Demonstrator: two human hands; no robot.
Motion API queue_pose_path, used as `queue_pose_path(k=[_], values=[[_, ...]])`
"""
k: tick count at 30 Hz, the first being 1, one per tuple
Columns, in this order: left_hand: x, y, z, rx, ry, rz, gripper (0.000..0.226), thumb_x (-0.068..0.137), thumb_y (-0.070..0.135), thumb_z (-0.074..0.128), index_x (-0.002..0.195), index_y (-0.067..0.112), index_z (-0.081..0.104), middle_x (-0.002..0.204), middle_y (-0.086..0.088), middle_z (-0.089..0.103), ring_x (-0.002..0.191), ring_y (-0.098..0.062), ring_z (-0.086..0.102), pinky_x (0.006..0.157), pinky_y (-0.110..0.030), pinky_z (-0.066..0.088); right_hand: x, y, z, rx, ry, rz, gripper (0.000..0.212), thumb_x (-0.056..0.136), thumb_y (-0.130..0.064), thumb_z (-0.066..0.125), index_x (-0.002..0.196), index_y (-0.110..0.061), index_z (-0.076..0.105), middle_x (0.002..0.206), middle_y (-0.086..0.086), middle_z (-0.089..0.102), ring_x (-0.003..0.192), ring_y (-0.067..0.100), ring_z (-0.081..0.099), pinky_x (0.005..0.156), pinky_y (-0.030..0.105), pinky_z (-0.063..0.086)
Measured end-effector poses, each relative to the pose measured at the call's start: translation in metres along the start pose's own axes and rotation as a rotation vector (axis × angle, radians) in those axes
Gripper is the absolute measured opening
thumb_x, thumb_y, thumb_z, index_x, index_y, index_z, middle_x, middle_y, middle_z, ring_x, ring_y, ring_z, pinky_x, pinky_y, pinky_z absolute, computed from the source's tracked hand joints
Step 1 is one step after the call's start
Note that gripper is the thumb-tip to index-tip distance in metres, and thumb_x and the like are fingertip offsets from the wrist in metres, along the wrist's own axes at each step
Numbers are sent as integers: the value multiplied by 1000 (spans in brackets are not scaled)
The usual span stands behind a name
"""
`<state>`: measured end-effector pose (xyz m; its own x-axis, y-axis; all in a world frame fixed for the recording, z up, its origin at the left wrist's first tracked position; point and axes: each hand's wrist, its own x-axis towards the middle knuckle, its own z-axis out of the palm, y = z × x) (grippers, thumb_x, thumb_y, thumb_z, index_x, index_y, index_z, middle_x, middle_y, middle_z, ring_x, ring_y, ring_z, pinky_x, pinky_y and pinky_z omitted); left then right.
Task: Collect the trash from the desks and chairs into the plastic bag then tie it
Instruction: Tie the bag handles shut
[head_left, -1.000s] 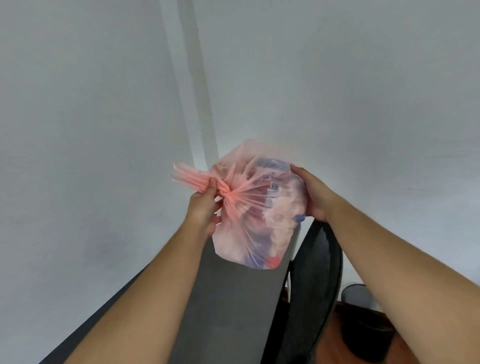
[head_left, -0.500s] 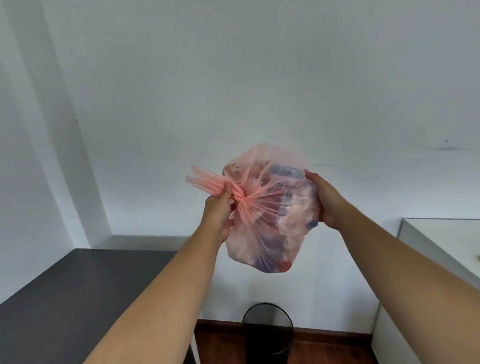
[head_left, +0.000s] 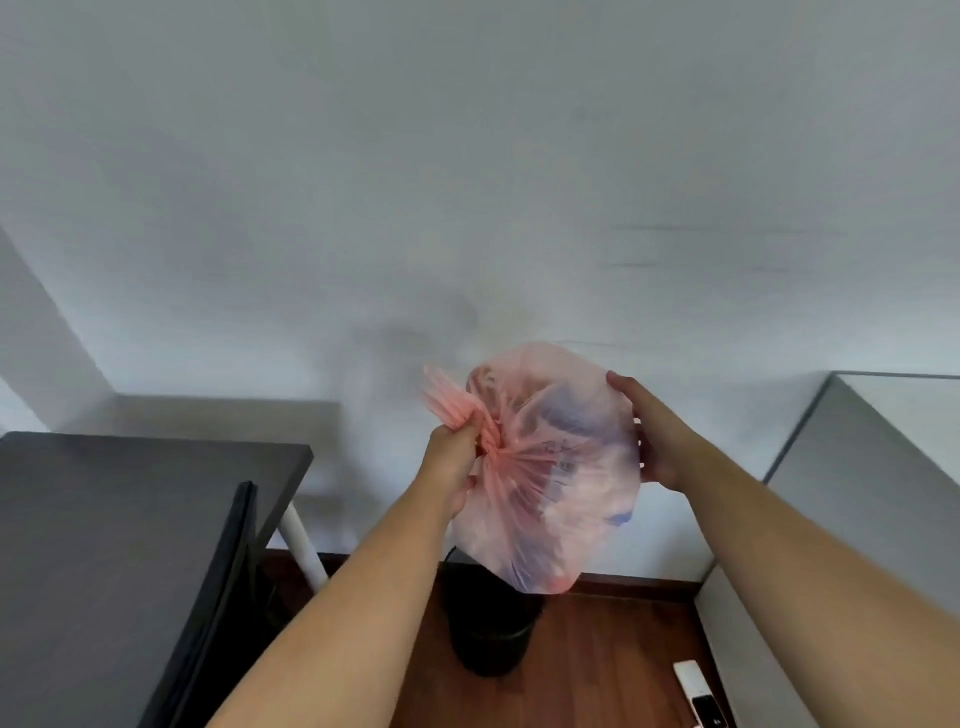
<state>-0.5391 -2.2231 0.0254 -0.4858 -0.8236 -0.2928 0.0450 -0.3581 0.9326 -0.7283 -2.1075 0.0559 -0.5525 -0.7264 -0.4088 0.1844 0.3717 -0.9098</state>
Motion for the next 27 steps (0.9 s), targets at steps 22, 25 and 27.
queue_pose_path(k=[22,25,27], values=[[259,-325,-100,115,232,-739,25,75,23,54,94,12,66,95,-6,71,88,-21,66,96,-41,52,328,270,115,-440,-82,73,50,75,-14,77,120,-18,55,107,-3,61,101,16,57,86,27,44],[276,-369,-111,112,253,-759,11,85,13,52,89,15,62,92,-6,66,78,-16,61,94,-35,49,356,312,119,-525,-116,99,60,75,-12,75,129,-19,50,110,-5,58,102,15,53,85,26,40],[284,-397,-117,142,251,-769,17,84,17,54,98,15,63,104,-7,68,95,-20,63,96,-37,47,368,339,117,-592,-118,138,64,74,-11,74,132,-17,46,113,-1,57,103,19,54,85,27,41]])
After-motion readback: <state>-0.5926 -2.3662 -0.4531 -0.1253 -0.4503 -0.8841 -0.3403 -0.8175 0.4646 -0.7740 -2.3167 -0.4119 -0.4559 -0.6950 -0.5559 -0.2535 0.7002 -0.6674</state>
